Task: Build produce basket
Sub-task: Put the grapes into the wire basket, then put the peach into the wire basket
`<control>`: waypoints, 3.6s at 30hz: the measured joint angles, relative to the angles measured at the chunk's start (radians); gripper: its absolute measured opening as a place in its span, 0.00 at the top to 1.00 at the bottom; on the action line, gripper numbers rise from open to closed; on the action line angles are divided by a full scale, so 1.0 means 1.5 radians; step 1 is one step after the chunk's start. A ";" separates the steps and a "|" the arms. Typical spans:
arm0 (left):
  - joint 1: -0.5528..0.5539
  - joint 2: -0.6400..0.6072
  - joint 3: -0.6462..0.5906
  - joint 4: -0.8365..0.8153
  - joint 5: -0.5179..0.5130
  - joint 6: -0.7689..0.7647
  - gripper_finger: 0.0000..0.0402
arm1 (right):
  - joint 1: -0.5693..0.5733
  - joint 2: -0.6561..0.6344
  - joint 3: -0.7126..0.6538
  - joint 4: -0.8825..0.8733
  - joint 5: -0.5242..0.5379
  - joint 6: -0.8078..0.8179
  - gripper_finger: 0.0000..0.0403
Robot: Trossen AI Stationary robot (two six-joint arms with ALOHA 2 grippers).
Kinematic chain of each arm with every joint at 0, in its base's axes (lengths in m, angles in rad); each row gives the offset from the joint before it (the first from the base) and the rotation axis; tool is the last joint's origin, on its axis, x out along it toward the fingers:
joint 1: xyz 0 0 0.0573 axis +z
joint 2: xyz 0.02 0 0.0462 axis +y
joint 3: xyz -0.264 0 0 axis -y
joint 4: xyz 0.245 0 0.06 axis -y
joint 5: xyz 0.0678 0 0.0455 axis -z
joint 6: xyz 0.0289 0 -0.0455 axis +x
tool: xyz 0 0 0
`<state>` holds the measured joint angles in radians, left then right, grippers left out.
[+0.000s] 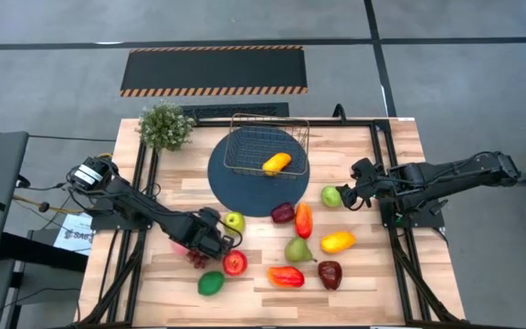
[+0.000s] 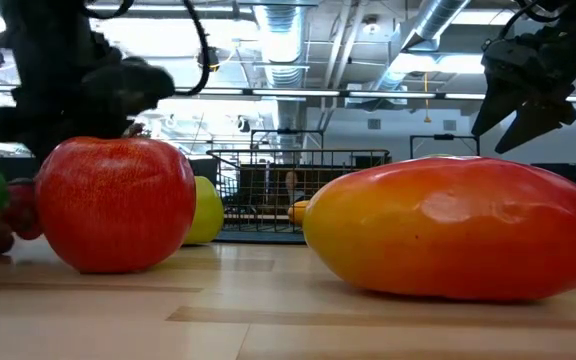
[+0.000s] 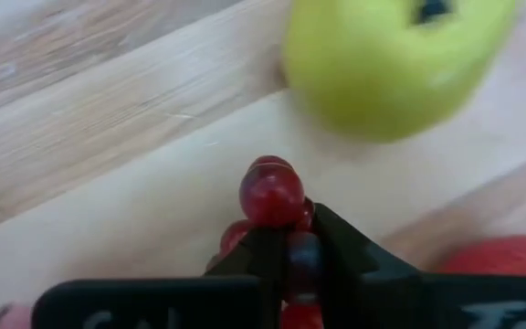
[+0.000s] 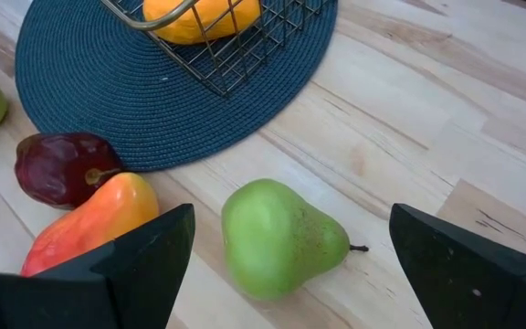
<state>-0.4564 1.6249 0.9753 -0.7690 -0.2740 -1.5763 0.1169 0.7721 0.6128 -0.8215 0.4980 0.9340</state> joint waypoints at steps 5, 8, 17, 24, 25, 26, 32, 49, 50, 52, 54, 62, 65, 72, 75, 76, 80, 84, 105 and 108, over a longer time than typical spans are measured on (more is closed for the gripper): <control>0.000 0.000 0.077 -0.071 -0.005 0.037 0.97 | 0.000 0.000 0.000 0.000 0.000 0.000 0.04; 0.000 -0.001 0.141 -0.156 -0.022 0.056 0.97 | 0.000 0.000 0.000 0.000 0.000 0.000 0.04; 0.027 -0.002 0.355 -0.418 -0.131 0.128 0.97 | 0.000 0.000 0.000 0.000 0.000 -0.002 0.04; 0.134 -0.002 0.493 -0.395 -0.224 0.366 0.97 | 0.000 0.000 0.000 0.000 0.000 -0.002 0.04; 0.156 -0.002 0.507 -0.377 -0.236 0.416 0.97 | 0.000 0.000 0.000 0.000 0.000 -0.001 0.04; 0.178 -0.002 0.520 -0.351 -0.245 0.467 0.97 | 0.000 0.000 0.000 0.000 0.000 0.000 0.04; 0.311 -0.003 0.551 -0.137 -0.215 0.721 0.97 | 0.000 0.000 0.000 0.000 0.000 0.000 0.04; 0.485 0.201 0.548 0.225 -0.031 0.774 0.97 | -0.001 0.000 0.000 0.020 0.001 0.000 0.04; 0.486 0.215 0.548 0.232 -0.030 0.765 0.97 | -0.001 0.000 0.000 0.020 0.001 0.000 0.04; 0.487 0.242 0.548 0.264 -0.032 0.759 0.97 | -0.001 0.000 0.000 0.020 0.001 -0.001 0.04; 0.489 0.270 0.548 0.280 -0.036 0.758 0.97 | -0.001 0.000 0.000 0.024 0.001 -0.009 0.04; 0.507 0.352 0.548 0.385 -0.031 0.751 0.97 | -0.001 0.000 0.000 0.033 0.001 -0.017 0.04; 0.517 0.374 0.548 0.406 -0.027 0.747 0.97 | -0.001 0.000 0.000 0.032 0.001 -0.017 0.04; 0.546 0.420 0.548 0.430 -0.011 0.740 0.97 | -0.001 0.000 0.000 0.032 0.001 -0.018 0.04; 0.557 0.425 0.548 0.448 0.026 0.738 0.97 | -0.001 0.000 0.000 0.031 0.001 -0.018 0.04; 0.557 0.425 0.548 0.450 0.026 0.731 0.97 | -0.001 0.000 0.000 0.030 0.001 -0.018 0.04; 0.561 0.425 0.548 0.453 0.012 0.725 0.91 | -0.001 0.000 0.000 0.030 0.001 -0.018 0.04; 0.561 0.425 0.548 0.462 0.037 0.727 0.79 | -0.001 0.000 0.000 0.030 0.001 -0.018 0.04; 0.568 0.392 0.548 0.397 0.138 0.684 0.42 | -0.001 0.000 0.000 0.030 0.001 -0.018 0.04; 0.569 0.369 0.548 0.362 0.127 0.685 0.42 | -0.001 0.000 0.000 0.030 0.001 -0.018 0.04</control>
<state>0.3972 2.1787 1.7981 -0.2257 -0.0835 -0.5482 0.1162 0.7723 0.6132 -0.7773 0.4988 0.9066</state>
